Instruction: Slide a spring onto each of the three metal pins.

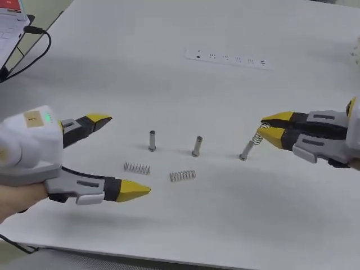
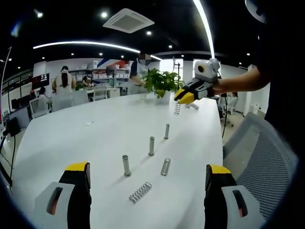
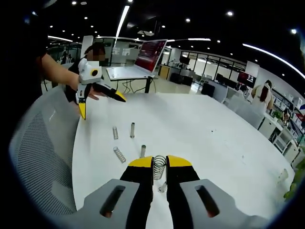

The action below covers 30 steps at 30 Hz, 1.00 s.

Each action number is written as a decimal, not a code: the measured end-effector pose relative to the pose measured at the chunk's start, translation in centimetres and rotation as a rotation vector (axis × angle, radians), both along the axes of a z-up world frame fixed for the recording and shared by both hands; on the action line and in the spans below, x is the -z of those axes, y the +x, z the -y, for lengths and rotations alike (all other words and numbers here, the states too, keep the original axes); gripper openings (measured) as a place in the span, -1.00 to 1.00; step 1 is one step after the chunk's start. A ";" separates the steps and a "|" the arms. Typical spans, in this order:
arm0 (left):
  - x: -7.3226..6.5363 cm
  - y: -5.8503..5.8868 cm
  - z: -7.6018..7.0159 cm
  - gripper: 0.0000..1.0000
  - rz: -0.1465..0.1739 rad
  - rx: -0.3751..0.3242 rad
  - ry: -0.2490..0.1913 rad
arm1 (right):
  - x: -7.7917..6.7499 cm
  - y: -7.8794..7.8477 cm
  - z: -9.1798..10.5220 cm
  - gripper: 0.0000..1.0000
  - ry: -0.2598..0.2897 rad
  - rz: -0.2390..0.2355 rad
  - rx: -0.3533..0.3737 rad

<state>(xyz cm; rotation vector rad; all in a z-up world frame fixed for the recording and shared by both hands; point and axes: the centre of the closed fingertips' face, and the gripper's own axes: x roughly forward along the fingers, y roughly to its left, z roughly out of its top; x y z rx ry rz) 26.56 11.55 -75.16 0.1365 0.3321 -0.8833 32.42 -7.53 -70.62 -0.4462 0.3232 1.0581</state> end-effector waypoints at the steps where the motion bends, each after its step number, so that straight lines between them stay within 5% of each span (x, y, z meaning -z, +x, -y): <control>1: 0.0 0.0 0.0 0.97 0.000 -0.001 0.001 | 0.1 0.4 0.2 -0.86 -0.001 -0.002 0.012; 14: 0.1 0.1 -0.3 0.97 -0.010 -0.014 -0.002 | 1.6 2.5 0.9 -0.86 -0.007 -0.039 0.067; 30: 0.0 0.0 -0.5 0.97 -0.012 -0.028 -0.021 | 3.3 3.0 0.9 -0.86 -0.036 -0.068 0.087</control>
